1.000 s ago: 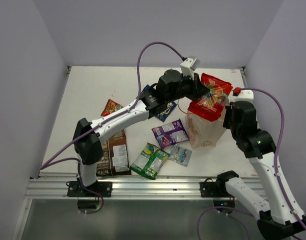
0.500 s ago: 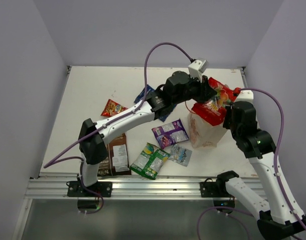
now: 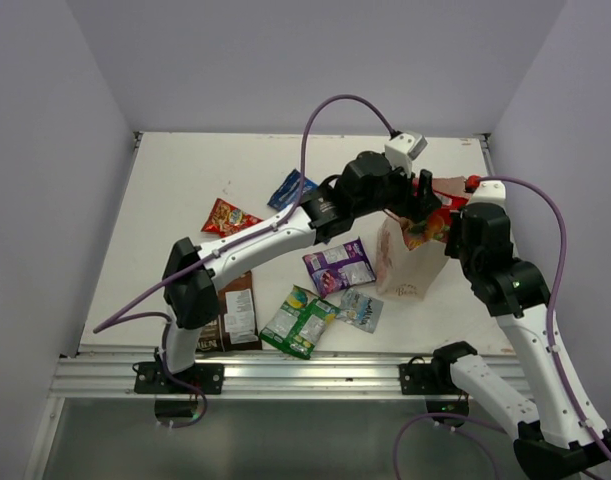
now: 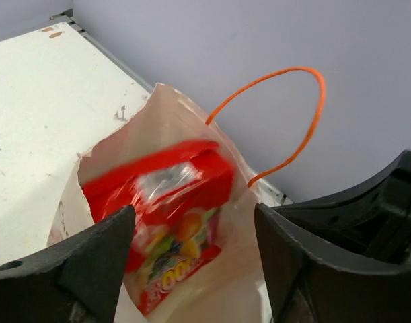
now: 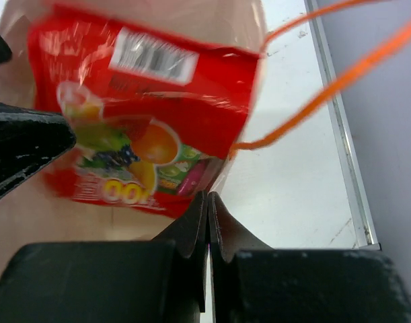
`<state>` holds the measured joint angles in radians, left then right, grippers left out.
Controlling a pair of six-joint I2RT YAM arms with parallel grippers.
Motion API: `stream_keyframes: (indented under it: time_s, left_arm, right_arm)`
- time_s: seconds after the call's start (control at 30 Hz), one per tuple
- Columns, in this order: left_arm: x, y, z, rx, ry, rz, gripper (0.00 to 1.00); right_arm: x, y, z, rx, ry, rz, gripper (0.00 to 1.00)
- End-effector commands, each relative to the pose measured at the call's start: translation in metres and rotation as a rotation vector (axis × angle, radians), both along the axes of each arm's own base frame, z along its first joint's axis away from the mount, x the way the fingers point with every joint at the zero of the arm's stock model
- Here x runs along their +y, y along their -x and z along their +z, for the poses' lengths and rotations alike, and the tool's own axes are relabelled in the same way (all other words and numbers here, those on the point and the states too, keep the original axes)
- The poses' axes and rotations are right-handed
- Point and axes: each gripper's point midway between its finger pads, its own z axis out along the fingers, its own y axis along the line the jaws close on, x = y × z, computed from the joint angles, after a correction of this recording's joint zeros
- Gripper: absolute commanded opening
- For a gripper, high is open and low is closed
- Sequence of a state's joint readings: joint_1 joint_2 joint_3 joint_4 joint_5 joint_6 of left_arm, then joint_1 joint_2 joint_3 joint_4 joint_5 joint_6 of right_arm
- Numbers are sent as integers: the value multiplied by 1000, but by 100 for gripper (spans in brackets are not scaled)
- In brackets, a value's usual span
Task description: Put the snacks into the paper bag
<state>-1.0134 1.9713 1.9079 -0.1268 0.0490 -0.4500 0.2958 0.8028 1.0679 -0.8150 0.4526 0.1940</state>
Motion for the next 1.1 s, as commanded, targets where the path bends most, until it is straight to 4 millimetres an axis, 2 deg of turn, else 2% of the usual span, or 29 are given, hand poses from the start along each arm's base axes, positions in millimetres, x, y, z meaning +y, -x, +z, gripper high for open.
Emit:
stream_keyframes:
  time_s: [0.0,0.1,0.13,0.2,0.23,0.27,0.3,0.37,0.4,0.43,0.47,0.5,0.53,0.57,0.6,0.63,0.67,0.73,0.8,0.83,0.87,0.93,0.97,1.07]
  left_arm:
    - [-3,6,73,-116,142,-17,77]
    - [-2,10,88,-157,151,-13,97]
    - [2,11,96,-184,153,3,100]
    - [9,13,107,-225,161,31,100]
    - [25,14,128,-276,178,79,100]
    - [31,13,121,-291,169,108,100]
    - [44,10,132,-321,199,181,100]
    - [79,11,126,-338,179,280,100]
    - [106,-2,122,-335,165,425,100]
    - [131,-2,97,-324,107,489,100]
    - [152,-7,80,-315,65,567,100]
    - [189,-11,75,-300,45,702,100]
    - [204,-11,23,-242,-36,743,100]
    - [229,-15,-11,-185,-124,802,100]
    - [254,-11,-50,-78,-119,881,100]
    - [275,-8,-78,-15,-164,932,100]
    - [306,-8,-107,41,-235,1006,100]
    - [340,6,-144,99,-249,1108,100]
    - [366,21,-172,135,-332,1180,100]
    - [373,26,-183,174,-321,1227,100]
    - [392,37,-197,193,-419,1263,100]
    - [403,44,-209,247,-419,1359,100]
    - [420,55,-215,261,-505,1397,100]
    - [418,57,-224,298,-503,1427,100]
  right_arm:
    - [4,-2,1,-14,-11,19,0]
    - [4,-2,1,-14,-11,19,0]
    - [4,-2,1,-14,-10,20,0]
    - [5,-2,1,-11,-9,21,0]
    - [5,-2,1,-11,-10,24,0]
    - [6,-3,0,-8,-11,25,0]
    - [5,-3,0,-8,-10,22,0]
    - [6,-4,-1,-3,-10,23,0]
    - [6,-5,-1,-3,-10,23,0]
    - [6,-5,-2,0,-9,23,0]
    - [6,-5,-2,3,-7,25,0]
    - [7,-5,-2,2,-10,26,0]
    - [7,-5,-2,3,-6,27,0]
    - [7,-5,-1,0,-8,27,0]
    - [7,-5,-1,0,-8,28,0]
    - [7,-5,-1,-1,-9,28,0]
    - [8,-5,-1,-1,-9,29,0]
    - [8,-6,-3,4,-10,32,0]
    - [9,-6,-2,2,-10,36,0]
    - [9,-6,-3,3,-13,37,0]
    - [10,-6,-2,1,-15,38,0]
    - [11,-6,-2,-1,-18,47,0]
    - [11,-5,-1,-3,-21,46,0]
    - [13,-5,-1,-5,-21,54,0]
